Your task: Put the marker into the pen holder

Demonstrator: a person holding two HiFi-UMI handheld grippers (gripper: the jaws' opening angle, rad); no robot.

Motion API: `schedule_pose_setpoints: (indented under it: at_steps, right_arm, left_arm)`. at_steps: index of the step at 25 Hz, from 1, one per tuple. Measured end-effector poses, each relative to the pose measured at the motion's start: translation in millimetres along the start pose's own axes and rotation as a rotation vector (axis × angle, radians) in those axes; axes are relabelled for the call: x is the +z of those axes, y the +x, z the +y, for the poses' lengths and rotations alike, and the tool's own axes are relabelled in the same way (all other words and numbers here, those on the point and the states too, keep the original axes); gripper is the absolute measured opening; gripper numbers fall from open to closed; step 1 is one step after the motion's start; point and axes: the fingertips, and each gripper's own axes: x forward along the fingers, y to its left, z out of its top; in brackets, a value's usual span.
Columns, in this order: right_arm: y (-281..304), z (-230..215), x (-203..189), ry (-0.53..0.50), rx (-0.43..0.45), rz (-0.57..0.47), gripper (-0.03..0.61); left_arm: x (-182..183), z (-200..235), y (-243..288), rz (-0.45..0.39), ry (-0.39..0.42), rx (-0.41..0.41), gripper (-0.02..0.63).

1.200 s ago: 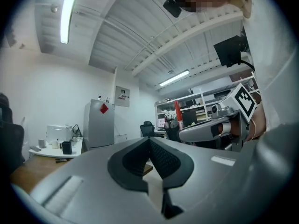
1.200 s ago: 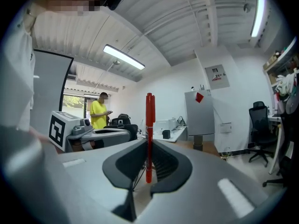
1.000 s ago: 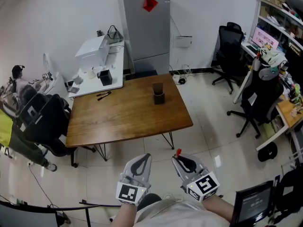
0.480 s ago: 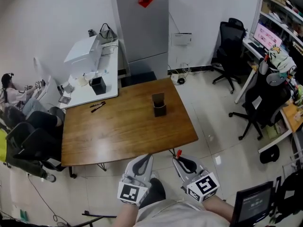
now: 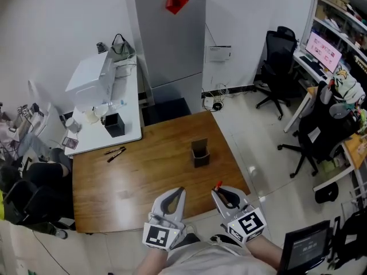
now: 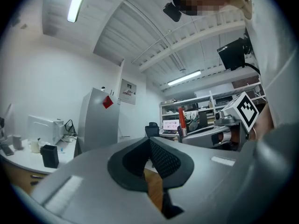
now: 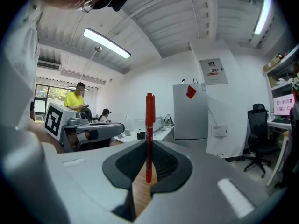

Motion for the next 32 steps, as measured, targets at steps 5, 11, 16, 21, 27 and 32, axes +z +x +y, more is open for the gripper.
schedule_pose_setpoints:
  at_steps: [5,11,16,21,27,32]
  right_arm:
    - [17.7,-18.7,-2.5,0.012,-0.006,0.007,0.034]
    - [25.5,-28.5,-4.5,-0.009,0.031,-0.022,0.034]
    - [52.3,-51.3,-11.4,-0.072,0.035,-0.092,0.035]
    - [101.3,-83.6,-32.2,-0.066,0.029,-0.057,0.035]
    - [166.8,-127.0,-69.7,-0.02,0.003,0.045,0.035]
    - [187.3,-144.8,-91.2,0.028,-0.021,0.074,0.035]
  left_arm:
    - [-7.5,18.2,17.3,0.035,-0.031,0.021,0.011]
    - [-15.5,20.0,29.1,0.051,-0.041,0.063,0.012]
    - [-21.1,20.7,38.4,0.058,-0.05,0.083,0.011]
    - [-32.2,29.5,47.3,0.063,-0.053,0.094,0.011]
    - [-34.3,47.3,62.4,0.077,-0.037,0.117,0.011]
    - [-41.1,67.8,73.0,0.095,-0.064,0.154,0.011]
